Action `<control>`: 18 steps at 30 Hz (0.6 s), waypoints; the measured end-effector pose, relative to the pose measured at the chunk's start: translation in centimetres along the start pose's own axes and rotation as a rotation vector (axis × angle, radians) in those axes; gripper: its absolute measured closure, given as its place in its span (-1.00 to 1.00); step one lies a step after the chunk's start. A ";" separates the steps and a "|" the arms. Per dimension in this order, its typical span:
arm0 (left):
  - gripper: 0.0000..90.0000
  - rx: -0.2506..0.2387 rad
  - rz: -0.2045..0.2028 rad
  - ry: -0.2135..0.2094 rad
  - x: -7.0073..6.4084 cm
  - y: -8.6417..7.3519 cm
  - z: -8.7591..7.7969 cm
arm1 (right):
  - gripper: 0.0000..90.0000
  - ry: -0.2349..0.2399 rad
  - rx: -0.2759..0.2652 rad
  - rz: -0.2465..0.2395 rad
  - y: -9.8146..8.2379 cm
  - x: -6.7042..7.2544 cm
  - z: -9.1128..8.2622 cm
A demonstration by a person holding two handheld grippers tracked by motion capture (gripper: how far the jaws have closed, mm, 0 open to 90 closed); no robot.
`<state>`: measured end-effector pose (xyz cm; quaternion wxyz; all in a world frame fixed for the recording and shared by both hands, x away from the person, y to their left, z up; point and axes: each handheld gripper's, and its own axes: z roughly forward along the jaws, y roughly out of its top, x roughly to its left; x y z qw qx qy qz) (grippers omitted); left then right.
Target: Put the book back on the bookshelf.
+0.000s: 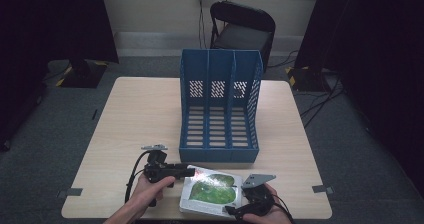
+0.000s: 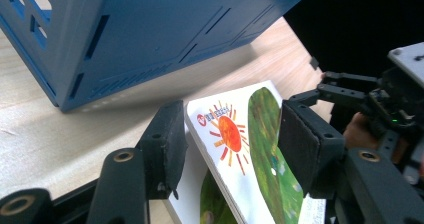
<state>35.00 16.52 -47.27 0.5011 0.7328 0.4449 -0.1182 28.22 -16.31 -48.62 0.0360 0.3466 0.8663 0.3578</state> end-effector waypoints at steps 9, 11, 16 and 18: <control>0.03 -0.009 -0.045 -0.053 0.3 -0.4 -0.7 | -0.82 -0.004 -0.032 0.040 0.0 0.0 0.2; 0.03 -0.017 -0.055 -0.059 0.4 -0.4 -0.7 | -0.82 -0.005 -0.026 0.034 0.0 0.0 0.2; 0.00 -0.021 -0.071 -0.061 0.5 -0.4 -0.5 | -0.83 -0.010 -0.022 0.033 0.0 0.0 0.2; 0.00 -0.038 -0.083 -0.081 0.6 -0.3 -0.5 | -0.83 -0.009 -0.022 0.037 0.1 0.0 0.2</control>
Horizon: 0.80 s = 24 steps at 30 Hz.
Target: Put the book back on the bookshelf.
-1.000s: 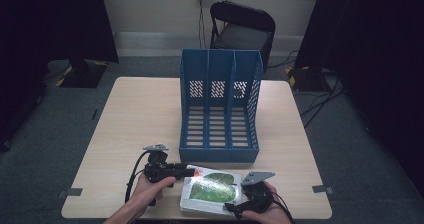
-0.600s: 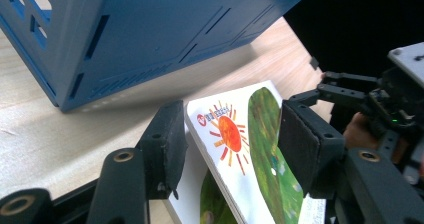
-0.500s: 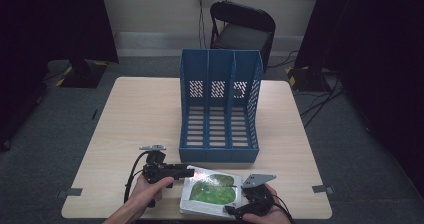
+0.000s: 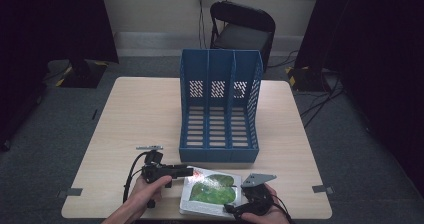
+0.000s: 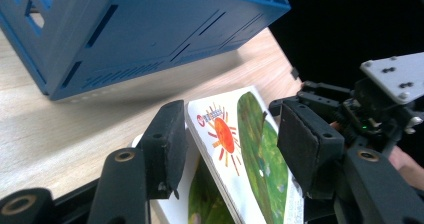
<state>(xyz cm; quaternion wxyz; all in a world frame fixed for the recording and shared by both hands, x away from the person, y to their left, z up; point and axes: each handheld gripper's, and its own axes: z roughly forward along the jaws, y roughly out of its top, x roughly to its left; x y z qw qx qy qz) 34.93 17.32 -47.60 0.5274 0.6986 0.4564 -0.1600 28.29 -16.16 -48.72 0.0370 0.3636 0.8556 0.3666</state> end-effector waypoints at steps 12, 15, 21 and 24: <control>0.17 0.017 0.037 0.001 -0.2 0.0 -0.4 | -0.82 0.011 -0.006 0.006 0.2 -0.2 0.0; 0.18 0.001 0.045 0.006 -0.1 0.1 -0.2 | -0.82 0.008 -0.002 0.001 0.2 -0.2 0.0; 0.42 0.001 0.118 0.048 -0.5 0.6 -0.2 | -0.83 0.007 -0.015 0.001 0.3 -0.2 -0.1; 0.54 0.007 0.138 0.079 -0.6 0.6 -0.2 | -0.83 0.004 -0.014 -0.002 0.3 -0.1 0.0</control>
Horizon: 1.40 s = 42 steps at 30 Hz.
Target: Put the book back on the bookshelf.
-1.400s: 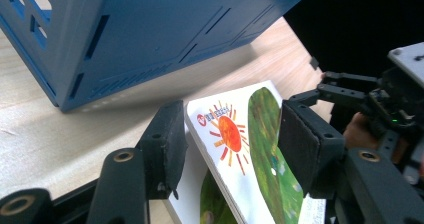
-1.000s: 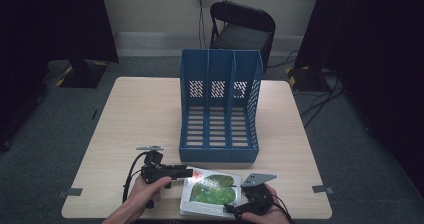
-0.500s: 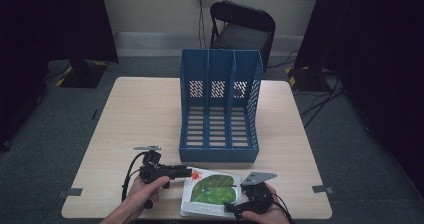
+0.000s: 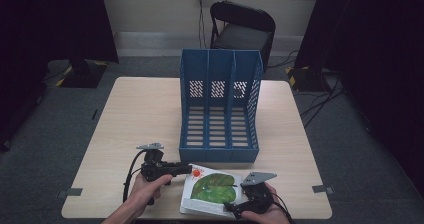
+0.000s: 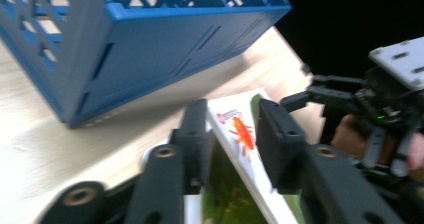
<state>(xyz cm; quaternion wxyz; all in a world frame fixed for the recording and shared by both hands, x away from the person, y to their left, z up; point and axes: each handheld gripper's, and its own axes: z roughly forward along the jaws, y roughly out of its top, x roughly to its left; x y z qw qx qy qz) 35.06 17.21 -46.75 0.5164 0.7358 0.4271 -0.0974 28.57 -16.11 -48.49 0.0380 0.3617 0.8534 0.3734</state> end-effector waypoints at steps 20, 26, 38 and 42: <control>0.46 0.073 -0.133 -0.206 -0.7 -1.1 2.4 | -0.83 0.062 -0.019 0.056 0.1 -0.5 0.0; 0.60 0.118 -0.090 -0.171 -0.9 -1.1 2.9 | -0.81 0.066 -0.007 0.038 0.1 -0.3 0.2; 0.57 0.143 0.025 -0.151 -1.7 -0.8 2.7 | -0.74 0.085 0.003 0.034 0.3 -0.4 0.4; 0.56 0.144 0.075 -0.140 -2.0 -0.6 2.7 | -0.71 0.085 0.004 0.030 0.4 -0.5 0.3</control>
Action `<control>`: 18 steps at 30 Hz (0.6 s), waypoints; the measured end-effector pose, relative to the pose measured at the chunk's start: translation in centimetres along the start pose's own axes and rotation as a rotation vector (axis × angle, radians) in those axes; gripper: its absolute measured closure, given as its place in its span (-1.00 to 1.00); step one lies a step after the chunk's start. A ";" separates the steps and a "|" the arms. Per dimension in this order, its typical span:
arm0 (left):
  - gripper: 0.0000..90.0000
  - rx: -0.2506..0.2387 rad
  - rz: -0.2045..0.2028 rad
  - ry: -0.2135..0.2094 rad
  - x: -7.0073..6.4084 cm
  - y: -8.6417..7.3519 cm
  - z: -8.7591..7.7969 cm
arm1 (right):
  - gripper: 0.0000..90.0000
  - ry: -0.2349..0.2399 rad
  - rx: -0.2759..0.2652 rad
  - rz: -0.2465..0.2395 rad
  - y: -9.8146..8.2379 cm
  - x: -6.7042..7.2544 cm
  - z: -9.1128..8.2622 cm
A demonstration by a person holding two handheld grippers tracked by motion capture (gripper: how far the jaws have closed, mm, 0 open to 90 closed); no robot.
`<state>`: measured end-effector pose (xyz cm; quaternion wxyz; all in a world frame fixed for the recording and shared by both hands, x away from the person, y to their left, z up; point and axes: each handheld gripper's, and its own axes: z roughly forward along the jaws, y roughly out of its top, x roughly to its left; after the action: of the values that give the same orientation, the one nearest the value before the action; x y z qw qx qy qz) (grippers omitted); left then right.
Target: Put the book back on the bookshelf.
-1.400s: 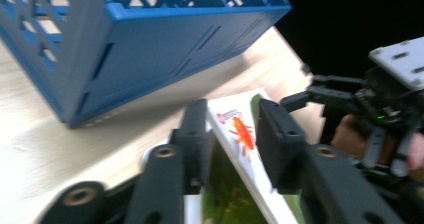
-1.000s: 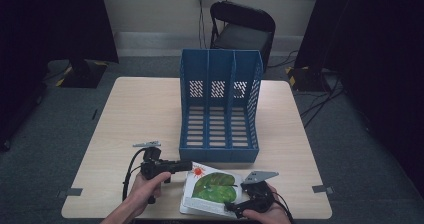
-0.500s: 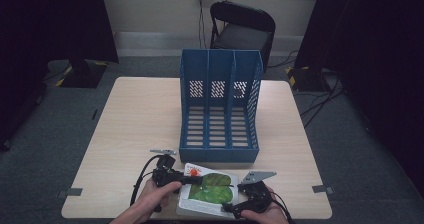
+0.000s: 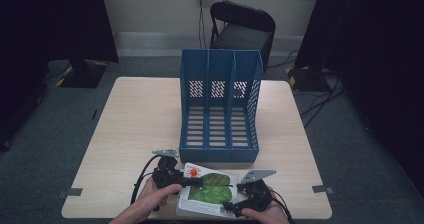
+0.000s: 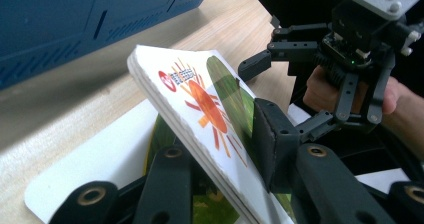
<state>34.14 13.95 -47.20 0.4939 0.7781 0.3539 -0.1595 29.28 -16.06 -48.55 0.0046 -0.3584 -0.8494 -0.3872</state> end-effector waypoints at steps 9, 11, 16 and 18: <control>0.52 -0.011 0.132 0.048 -1.5 0.1 -0.2 | -0.68 0.002 -0.014 0.057 0.4 -1.0 0.0; 0.52 -0.012 0.149 0.042 -1.6 0.2 -0.2 | -0.76 0.004 -0.014 0.067 0.4 -1.2 0.0; 0.53 -0.017 0.259 0.033 -2.8 0.2 -0.4 | -0.75 0.074 -0.023 0.129 0.4 -2.1 -0.1; 0.53 -0.014 0.290 0.022 -3.2 0.1 -0.4 | -0.75 0.097 -0.024 0.141 0.4 -2.2 -0.1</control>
<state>31.98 12.98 -45.05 0.5132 0.8193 0.2442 -0.0757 31.15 -17.28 -48.86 0.0685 -0.3983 -0.8161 -0.4131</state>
